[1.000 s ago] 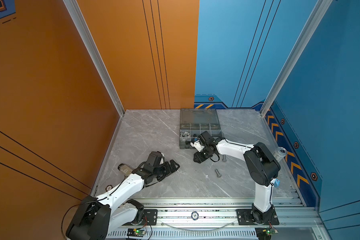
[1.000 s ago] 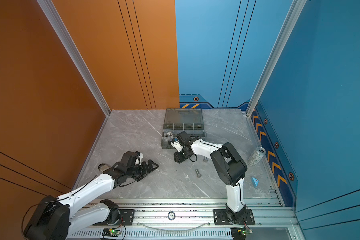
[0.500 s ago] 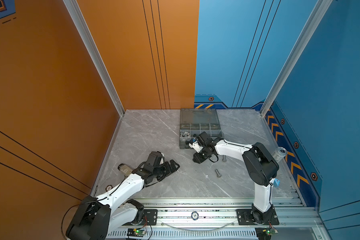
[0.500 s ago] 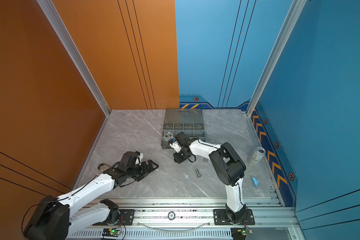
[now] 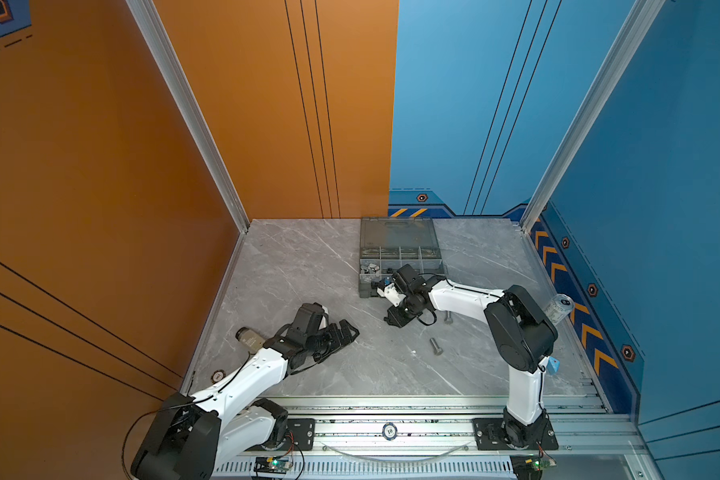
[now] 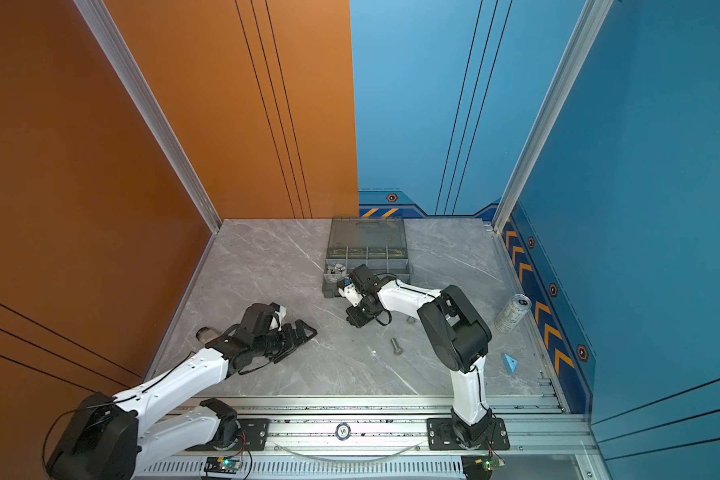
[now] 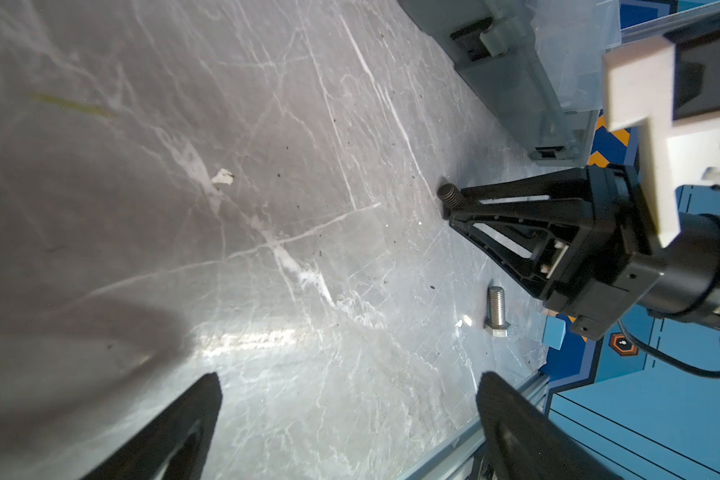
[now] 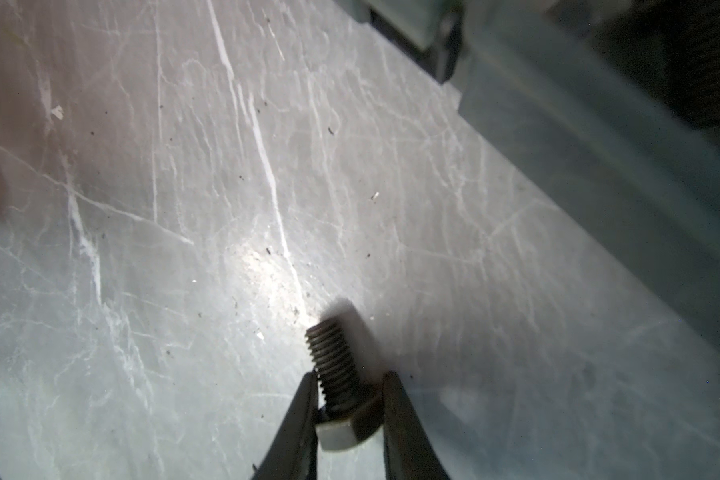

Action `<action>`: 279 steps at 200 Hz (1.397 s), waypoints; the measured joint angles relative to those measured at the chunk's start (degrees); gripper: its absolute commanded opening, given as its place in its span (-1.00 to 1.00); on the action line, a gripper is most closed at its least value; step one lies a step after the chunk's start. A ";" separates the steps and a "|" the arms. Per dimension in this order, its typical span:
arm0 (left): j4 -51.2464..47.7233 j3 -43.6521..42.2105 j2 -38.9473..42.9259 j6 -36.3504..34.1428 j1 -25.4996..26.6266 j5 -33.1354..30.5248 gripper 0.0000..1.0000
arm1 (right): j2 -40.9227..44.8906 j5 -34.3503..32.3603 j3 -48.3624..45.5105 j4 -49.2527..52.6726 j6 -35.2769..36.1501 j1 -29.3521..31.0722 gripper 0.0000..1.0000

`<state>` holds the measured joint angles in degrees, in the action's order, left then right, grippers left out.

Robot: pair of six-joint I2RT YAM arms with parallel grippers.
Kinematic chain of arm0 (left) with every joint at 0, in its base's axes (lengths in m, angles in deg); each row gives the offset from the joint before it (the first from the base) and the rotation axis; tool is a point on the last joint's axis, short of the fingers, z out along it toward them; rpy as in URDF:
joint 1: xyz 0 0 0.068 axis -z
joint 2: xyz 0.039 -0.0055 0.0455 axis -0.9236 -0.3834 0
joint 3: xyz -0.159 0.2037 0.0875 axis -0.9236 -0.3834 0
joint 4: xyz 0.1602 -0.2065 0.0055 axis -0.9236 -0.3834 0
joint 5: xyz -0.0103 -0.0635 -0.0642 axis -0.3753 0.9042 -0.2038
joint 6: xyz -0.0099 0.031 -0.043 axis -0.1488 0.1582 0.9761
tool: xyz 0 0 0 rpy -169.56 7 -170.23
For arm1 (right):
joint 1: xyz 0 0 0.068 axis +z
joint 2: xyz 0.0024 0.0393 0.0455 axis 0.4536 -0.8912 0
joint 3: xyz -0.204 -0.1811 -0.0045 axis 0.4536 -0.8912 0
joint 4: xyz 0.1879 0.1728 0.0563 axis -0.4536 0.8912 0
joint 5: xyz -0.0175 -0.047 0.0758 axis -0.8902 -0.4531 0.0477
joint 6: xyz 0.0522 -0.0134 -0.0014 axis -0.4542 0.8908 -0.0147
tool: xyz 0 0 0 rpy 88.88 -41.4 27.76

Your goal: Sort the screws and nuts into containers

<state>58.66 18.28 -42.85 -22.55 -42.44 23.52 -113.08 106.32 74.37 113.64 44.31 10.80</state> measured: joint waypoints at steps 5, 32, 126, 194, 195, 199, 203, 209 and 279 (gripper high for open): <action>0.00 0.00 0.00 0.00 0.00 0.00 0.95 | 0.00 0.00 0.00 -0.02 -0.02 0.00 -1.00; 0.02 -0.20 0.31 -0.02 0.00 0.00 0.95 | 0.33 0.31 -0.15 0.04 -0.17 0.02 -1.00; -0.02 -0.70 1.90 -0.02 -0.28 0.02 0.95 | 5.29 3.39 4.87 7.15 -0.59 -2.23 -1.00; 0.13 -0.74 2.01 0.00 -0.33 0.68 0.95 | 4.20 -1.16 16.55 7.96 -1.51 -4.85 -1.00; 0.15 -0.74 2.01 0.00 -0.33 0.68 0.95 | 4.13 -1.22 16.65 7.93 -1.53 -4.87 -1.00; 0.17 -0.74 2.01 0.02 -0.33 0.72 0.95 | 3.61 -1.66 17.44 7.96 -1.66 -5.05 -1.00; 0.24 -0.74 2.01 0.02 -0.33 0.83 0.95 | 3.17 -2.21 18.03 7.91 -1.73 -5.18 -1.00; 0.28 -0.74 2.01 0.02 -0.33 0.87 0.95 | 2.32 -2.78 19.02 7.96 -1.92 -5.35 -1.00; 0.48 -0.74 1.99 0.02 -0.74 1.33 0.95 | -7.17 -6.95 23.87 7.98 -4.33 -6.67 -0.96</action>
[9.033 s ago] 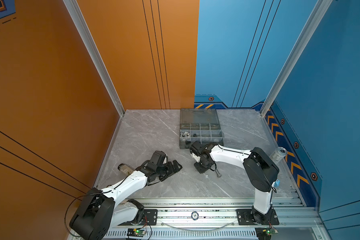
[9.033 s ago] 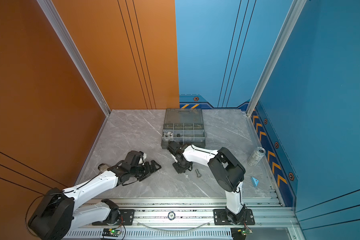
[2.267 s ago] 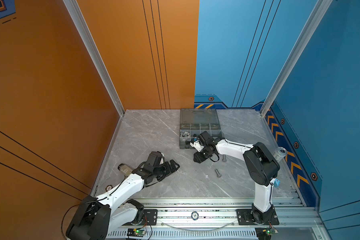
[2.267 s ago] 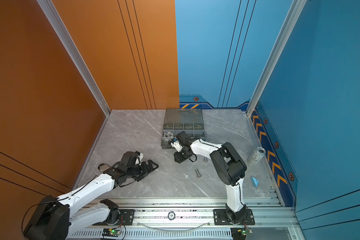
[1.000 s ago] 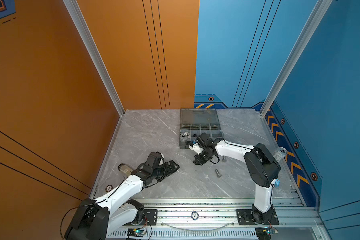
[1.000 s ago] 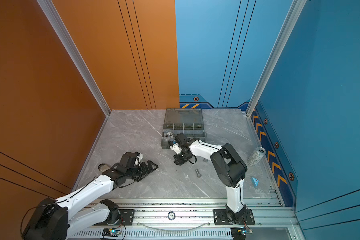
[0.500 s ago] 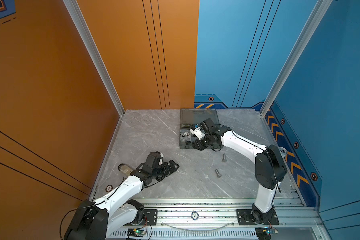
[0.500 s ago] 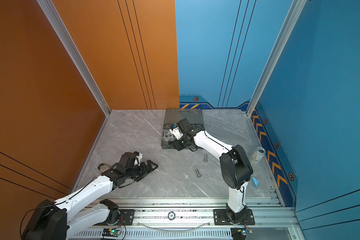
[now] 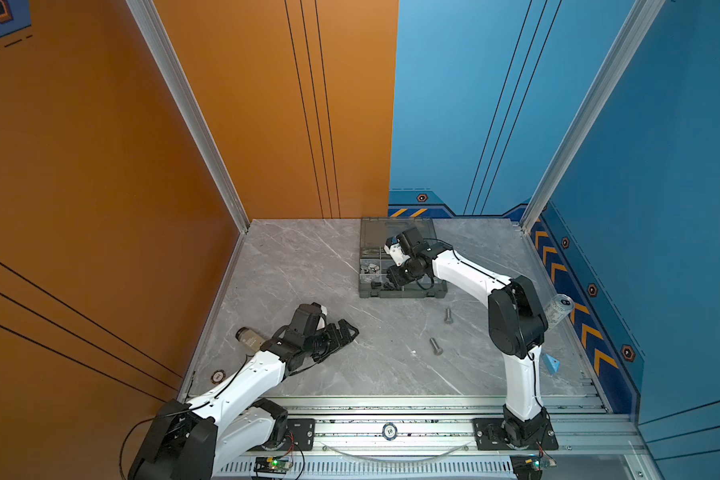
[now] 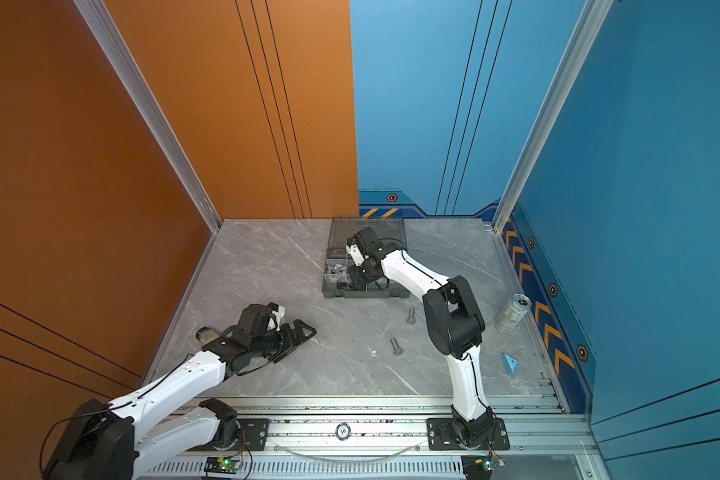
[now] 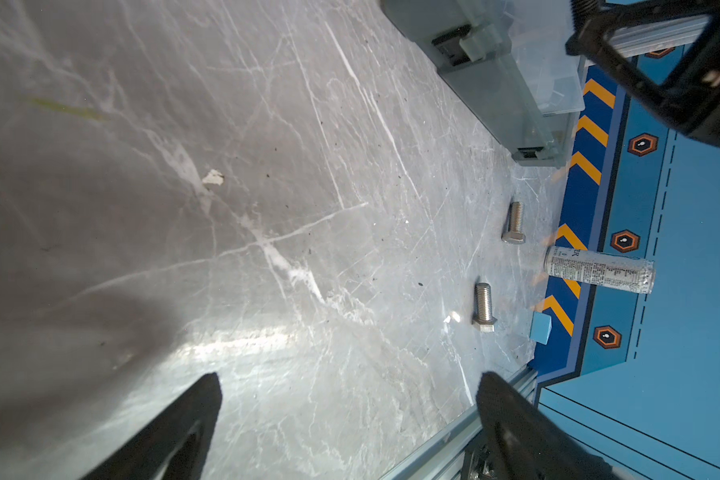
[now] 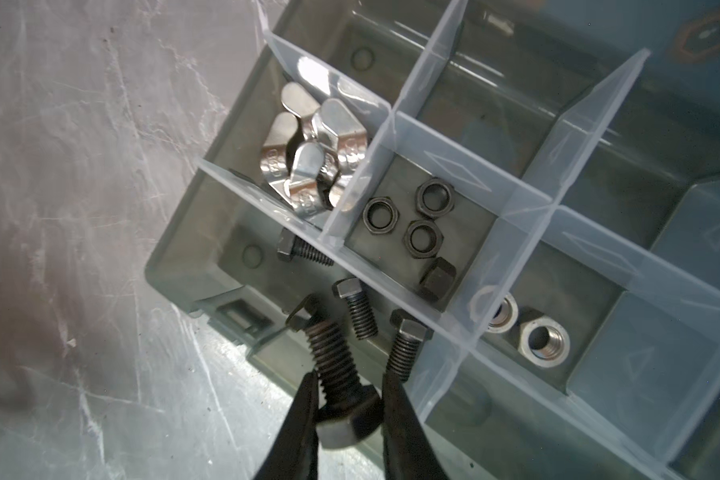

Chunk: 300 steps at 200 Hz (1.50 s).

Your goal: Sort the screws and nuts into containers

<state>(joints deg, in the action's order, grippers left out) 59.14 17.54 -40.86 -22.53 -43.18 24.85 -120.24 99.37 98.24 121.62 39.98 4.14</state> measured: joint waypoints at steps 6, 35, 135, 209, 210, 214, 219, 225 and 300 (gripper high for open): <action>0.00 0.00 0.00 0.00 -0.02 0.00 0.95 | -0.50 -0.11 0.15 -0.02 -0.20 0.00 -0.95; 0.00 0.00 0.00 0.00 -0.07 0.22 0.95 | -2.43 -0.87 0.52 0.00 -0.76 0.00 -0.87; 2.49 -1.03 0.00 0.13 -0.35 1.51 0.95 | -2.01 -2.64 1.03 -0.04 -1.66 0.48 0.09; 3.89 -1.55 0.02 0.76 -0.61 2.73 0.95 | 17.18 -2.97 -14.84 -1.99 -3.52 0.26 0.27; 3.89 -1.55 0.02 0.76 -0.63 2.75 0.95 | 17.62 -2.97 -15.23 -1.97 -3.65 0.26 0.28; 3.89 -1.55 0.02 0.87 -0.66 2.75 0.95 | 18.75 -2.99 -16.35 -2.12 -3.85 0.26 0.28; 3.89 -1.55 0.02 0.90 -0.66 2.78 0.95 | 20.31 -3.02 -17.88 -2.19 -4.20 0.26 0.29; 3.89 -1.55 0.02 0.90 -0.66 2.78 0.95 | 21.86 -3.04 -19.58 -2.34 -4.57 0.26 0.31; 3.89 -1.55 0.02 0.90 -0.72 3.04 0.95 | 39.32 -4.59 -41.09 -2.58 -9.35 -0.07 0.51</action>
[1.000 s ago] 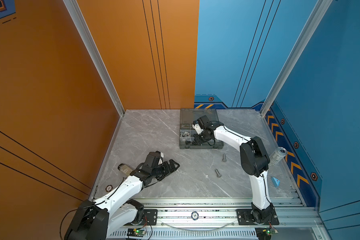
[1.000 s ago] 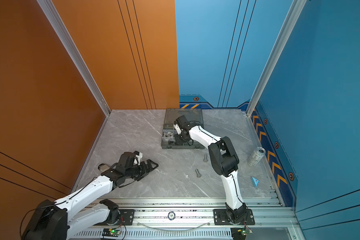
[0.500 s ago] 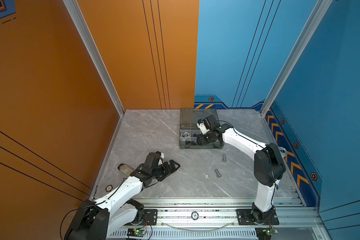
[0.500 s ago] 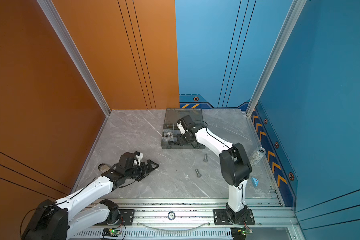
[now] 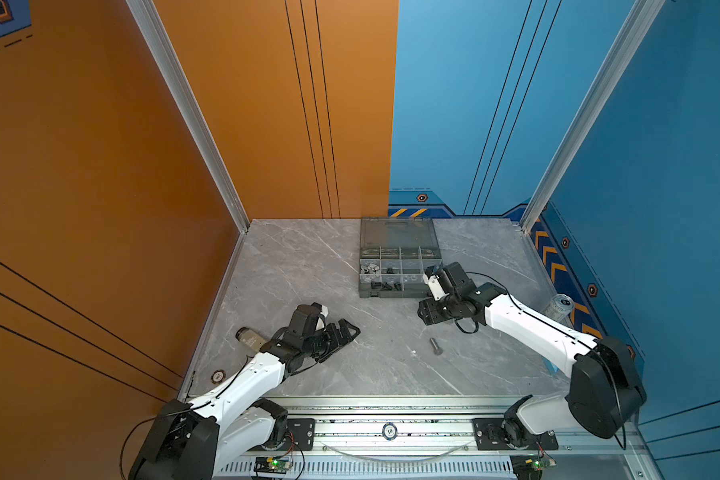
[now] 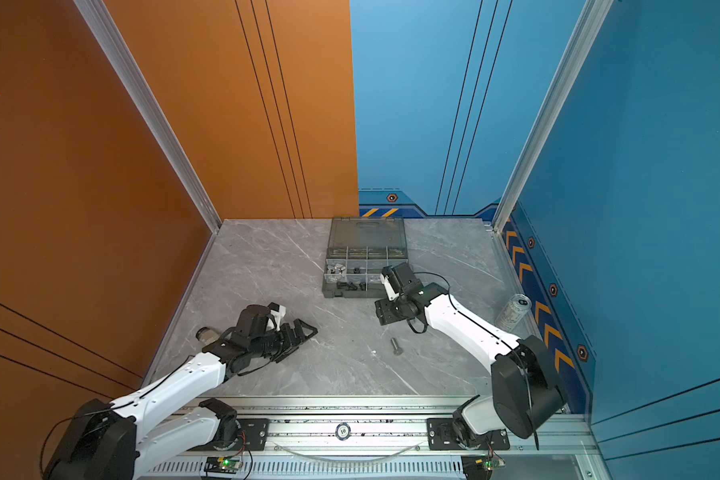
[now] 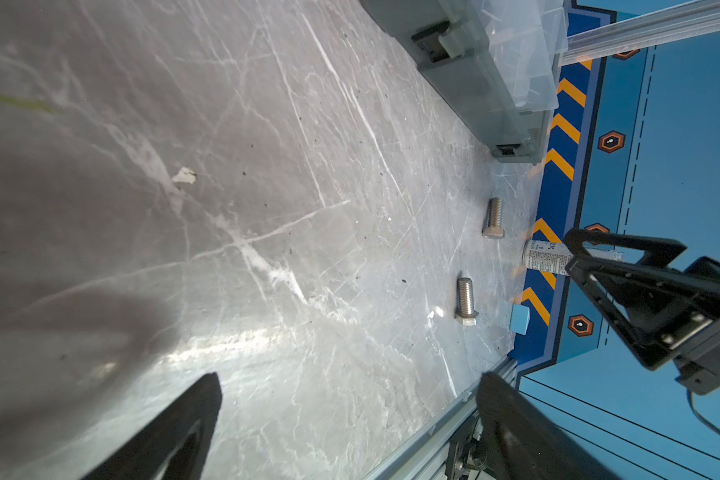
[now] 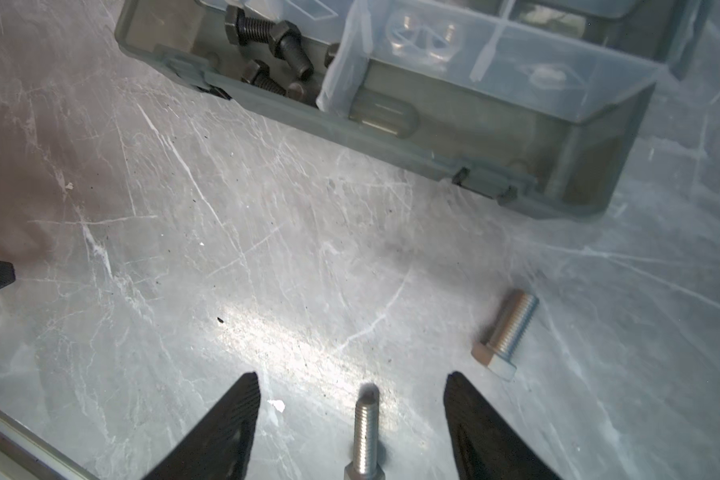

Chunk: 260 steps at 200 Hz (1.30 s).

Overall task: Sort the screws and nuts into containers
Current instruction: 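Move the open right gripper toward the loose silver bolts, then lower and close the right gripper on a silver hex bolt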

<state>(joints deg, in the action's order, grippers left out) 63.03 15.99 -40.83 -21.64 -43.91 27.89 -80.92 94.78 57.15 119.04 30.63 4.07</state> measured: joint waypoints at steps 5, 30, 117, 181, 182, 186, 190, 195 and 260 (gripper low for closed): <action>0.00 0.00 0.00 0.02 0.00 0.00 0.95 | 1.05 -0.09 -1.01 -0.02 -0.35 0.00 0.52; 0.00 0.00 0.00 0.02 0.00 0.17 0.95 | 5.73 -0.74 -5.33 -0.04 -2.32 -0.02 0.56; -0.04 1.11 -0.70 0.02 0.00 0.31 0.95 | 9.44 -1.62 -13.90 -0.04 -7.13 -1.44 0.58; 0.07 1.75 -3.30 0.02 0.02 0.83 0.95 | 5.92 2.08 -15.87 -0.48 -7.82 -1.46 0.54; 0.07 1.75 -3.32 0.02 0.02 0.83 0.95 | 5.84 2.14 -15.87 -0.50 -7.82 -1.46 0.54; 0.11 1.79 -3.39 0.02 0.02 0.81 0.95 | 5.66 2.27 -15.87 -0.48 -7.85 -1.44 0.54; 0.11 1.86 -3.39 0.02 0.02 0.83 0.95 | 5.51 2.34 -15.89 -0.50 -7.87 -1.40 0.53; 0.13 1.95 -3.43 0.02 0.02 0.83 0.95 | 5.33 2.56 -15.89 -0.55 -7.96 -1.38 0.53; 0.85 2.27 -4.15 0.02 0.04 0.83 0.95 | 1.07 3.32 -15.89 -3.23 -9.05 1.51 0.41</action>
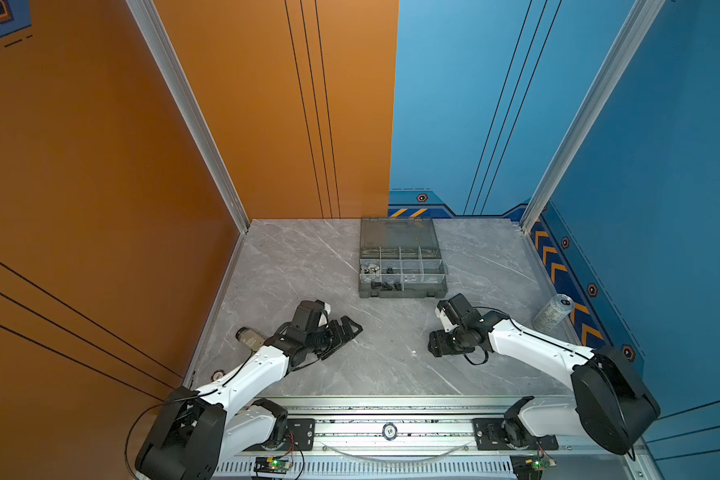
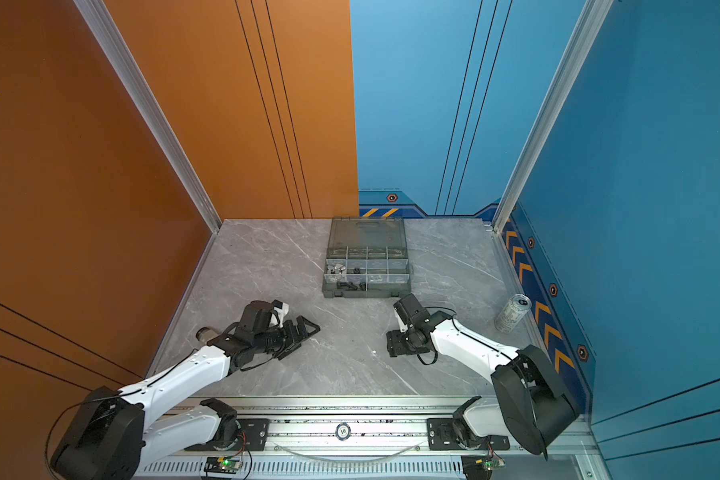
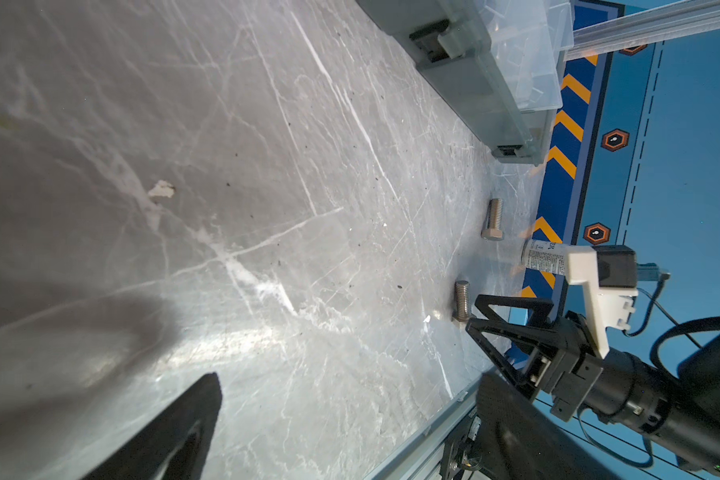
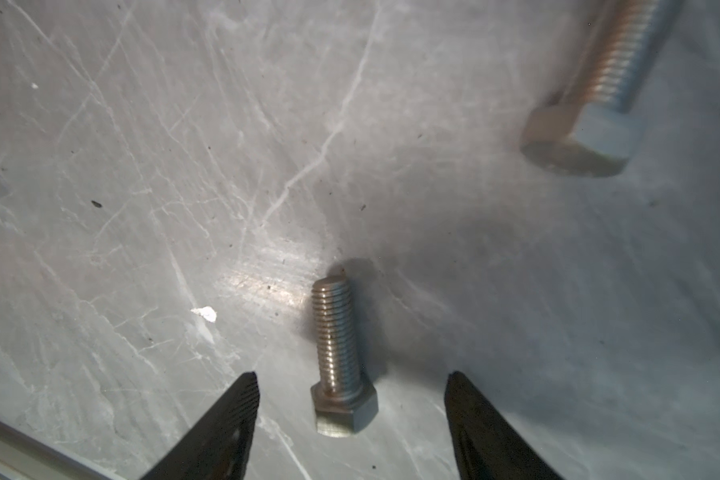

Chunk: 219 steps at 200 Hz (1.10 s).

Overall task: Sort the screws and nuts into containers
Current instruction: 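Lower and close the right gripper on a silver hex bolt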

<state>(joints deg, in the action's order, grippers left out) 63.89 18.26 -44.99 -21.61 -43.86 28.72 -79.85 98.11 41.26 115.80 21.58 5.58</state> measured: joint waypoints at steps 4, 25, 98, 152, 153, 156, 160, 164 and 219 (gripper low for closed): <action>0.00 0.00 0.00 0.02 0.00 0.00 0.95 | -0.35 -0.04 0.00 -0.04 -0.02 0.26 0.41; 0.04 0.00 -0.09 0.02 0.09 0.00 0.95 | -1.75 -0.66 0.33 0.02 -0.02 1.62 0.37; 0.92 0.00 -0.09 0.02 0.09 0.02 0.95 | -5.46 -4.37 3.54 1.51 -0.44 4.74 0.10; 1.03 0.00 0.00 0.02 0.09 0.02 0.95 | -7.15 -7.48 5.35 4.74 -0.48 6.69 -0.09; 1.03 0.00 0.02 0.02 0.09 0.02 0.95 | -7.15 -7.50 5.35 4.79 -0.50 6.71 -0.10; 1.03 0.00 0.04 0.02 0.09 0.02 0.95 | -7.15 -7.65 5.40 4.96 -0.44 6.80 -0.12; 1.03 0.00 0.07 0.02 0.09 0.02 0.95 | -7.17 -7.78 5.40 5.20 -0.70 6.84 -0.14; 1.05 0.00 0.09 0.02 0.09 0.02 0.95 | -7.17 -7.80 5.42 5.40 -0.68 6.88 -0.16; 1.07 0.00 0.15 0.02 0.09 0.04 0.95 | -7.93 -9.53 6.34 6.93 -1.75 6.95 -0.82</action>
<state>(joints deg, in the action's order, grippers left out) 64.96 18.26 -44.83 -21.59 -43.77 28.76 -87.79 88.58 47.60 122.73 19.83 12.53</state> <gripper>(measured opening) 0.976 0.268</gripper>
